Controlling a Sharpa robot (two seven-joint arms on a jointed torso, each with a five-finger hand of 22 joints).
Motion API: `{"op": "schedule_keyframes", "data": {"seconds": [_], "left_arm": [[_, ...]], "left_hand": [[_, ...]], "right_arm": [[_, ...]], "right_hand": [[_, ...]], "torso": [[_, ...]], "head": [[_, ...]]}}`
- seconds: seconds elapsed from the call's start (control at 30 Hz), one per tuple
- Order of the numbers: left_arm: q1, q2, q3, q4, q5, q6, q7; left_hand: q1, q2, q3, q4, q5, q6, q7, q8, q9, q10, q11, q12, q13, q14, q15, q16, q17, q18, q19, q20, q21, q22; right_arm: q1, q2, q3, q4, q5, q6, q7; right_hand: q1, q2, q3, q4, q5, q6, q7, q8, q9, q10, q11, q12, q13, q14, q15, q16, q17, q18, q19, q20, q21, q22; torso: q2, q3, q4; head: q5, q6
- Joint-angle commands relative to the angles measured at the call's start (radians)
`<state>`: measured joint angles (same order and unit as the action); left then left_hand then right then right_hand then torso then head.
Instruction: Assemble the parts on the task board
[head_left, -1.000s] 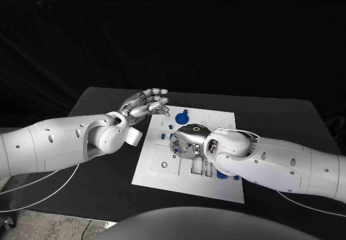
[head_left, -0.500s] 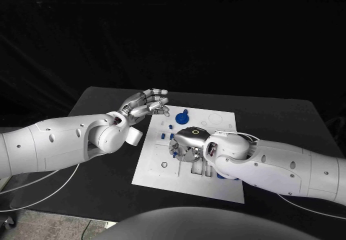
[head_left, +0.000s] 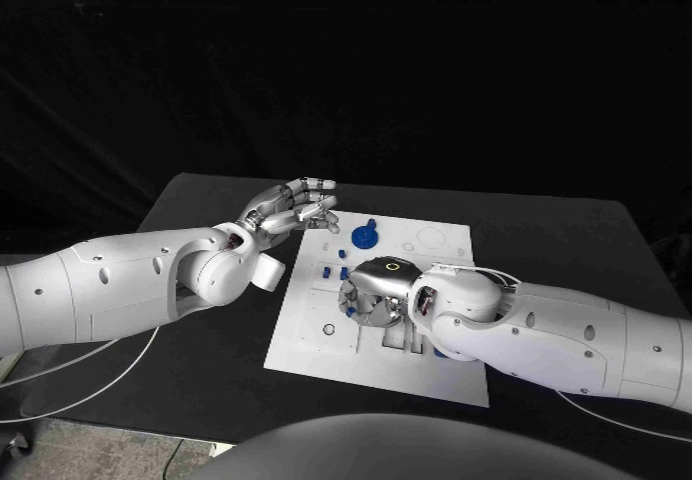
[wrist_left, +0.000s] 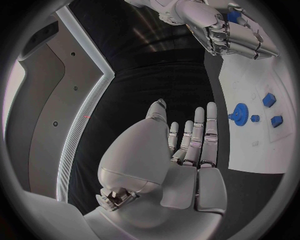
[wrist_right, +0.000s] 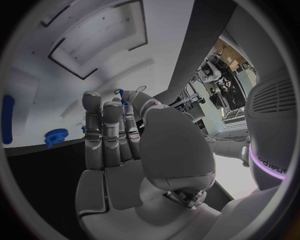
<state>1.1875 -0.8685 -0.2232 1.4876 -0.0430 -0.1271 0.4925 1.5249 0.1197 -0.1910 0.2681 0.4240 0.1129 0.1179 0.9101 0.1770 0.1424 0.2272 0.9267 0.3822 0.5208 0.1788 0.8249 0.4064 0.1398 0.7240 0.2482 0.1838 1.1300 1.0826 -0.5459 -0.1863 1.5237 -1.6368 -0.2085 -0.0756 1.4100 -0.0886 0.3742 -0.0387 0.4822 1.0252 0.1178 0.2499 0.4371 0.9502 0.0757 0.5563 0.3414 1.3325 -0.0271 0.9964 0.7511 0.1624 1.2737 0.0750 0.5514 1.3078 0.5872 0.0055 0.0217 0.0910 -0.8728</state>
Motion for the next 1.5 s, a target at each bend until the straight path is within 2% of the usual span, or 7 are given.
{"op": "schedule_keyframes", "data": {"seconds": [0.03, 0.27, 0.53, 1.5], "left_arm": [[0.0, 0.003, 0.001, 0.0, -0.004, 0.008, 0.004], [0.0, 0.004, 0.001, 0.0, -0.004, 0.009, 0.001], [0.0, 0.004, 0.001, -0.001, -0.004, 0.011, -0.003], [0.0, 0.009, 0.001, -0.007, -0.004, 0.026, -0.017]], "left_hand": [[0.005, 0.007, -0.003, 0.003, 0.006, 0.004, 0.002, 0.006, -0.002, -0.004, 0.003, 0.005, -0.002, -0.01, 0.0, 0.004, -0.002, 0.005, 0.004, 0.0, -0.004, 0.001], [0.005, 0.007, -0.003, 0.003, 0.006, 0.004, 0.002, 0.006, -0.002, -0.004, 0.003, 0.005, -0.002, -0.01, 0.0, 0.004, -0.002, 0.005, 0.004, 0.0, -0.004, 0.001], [0.007, 0.009, -0.003, 0.002, 0.008, 0.004, 0.003, 0.005, -0.005, -0.004, 0.004, 0.007, -0.004, -0.01, 0.0, 0.006, -0.003, 0.005, 0.004, 0.0, -0.005, 0.002], [0.012, 0.017, -0.001, 0.003, 0.009, 0.013, 0.009, 0.005, -0.014, -0.006, 0.006, 0.011, -0.012, -0.01, 0.002, 0.009, -0.005, 0.003, 0.004, 0.001, -0.007, 0.004]], "right_arm": [[-0.002, 0.002, 0.0, -0.006, 0.003, 0.015, -0.009], [-0.007, 0.005, 0.0, -0.013, 0.001, 0.014, -0.016], [-0.01, 0.001, 0.0, -0.01, -0.035, -0.04, -0.01], [-0.022, 0.01, 0.0, -0.022, -0.084, -0.015, -0.023]], "right_hand": [[0.01, -0.003, -0.001, -0.008, 0.006, -0.009, 0.004, -0.009, -0.002, 0.032, -0.024, 0.003, 0.002, -0.006, 0.001, -0.002, -0.004, -0.004, -0.005, 0.0, -0.001, 0.056], [0.009, -0.002, 0.0, -0.008, 0.006, -0.012, 0.005, -0.014, -0.004, 0.028, -0.022, 0.003, 0.003, -0.01, 0.003, -0.006, -0.009, -0.003, -0.009, 0.0, -0.008, 0.054], [0.011, -0.001, 0.001, -0.011, 0.008, -0.011, 0.005, -0.016, -0.004, 0.027, -0.022, 0.005, 0.005, -0.01, 0.003, -0.003, -0.004, -0.003, -0.01, 0.0, -0.004, 0.055], [0.015, -0.001, 0.002, -0.016, 0.01, -0.01, 0.006, -0.019, -0.006, 0.023, -0.022, 0.009, 0.009, -0.015, 0.003, -0.007, -0.01, -0.002, -0.016, 0.0, -0.011, 0.053]], "torso": [[0.001, -0.0001, 0.0], [0.001, 0.0, 0.0008], [0.0, 0.0, 0.0003], [0.0, 0.0001, 0.0013]], "head": [[-0.001, 0.0], [0.0, 0.0], [0.001, 0.0], [0.001, 0.0]]}}
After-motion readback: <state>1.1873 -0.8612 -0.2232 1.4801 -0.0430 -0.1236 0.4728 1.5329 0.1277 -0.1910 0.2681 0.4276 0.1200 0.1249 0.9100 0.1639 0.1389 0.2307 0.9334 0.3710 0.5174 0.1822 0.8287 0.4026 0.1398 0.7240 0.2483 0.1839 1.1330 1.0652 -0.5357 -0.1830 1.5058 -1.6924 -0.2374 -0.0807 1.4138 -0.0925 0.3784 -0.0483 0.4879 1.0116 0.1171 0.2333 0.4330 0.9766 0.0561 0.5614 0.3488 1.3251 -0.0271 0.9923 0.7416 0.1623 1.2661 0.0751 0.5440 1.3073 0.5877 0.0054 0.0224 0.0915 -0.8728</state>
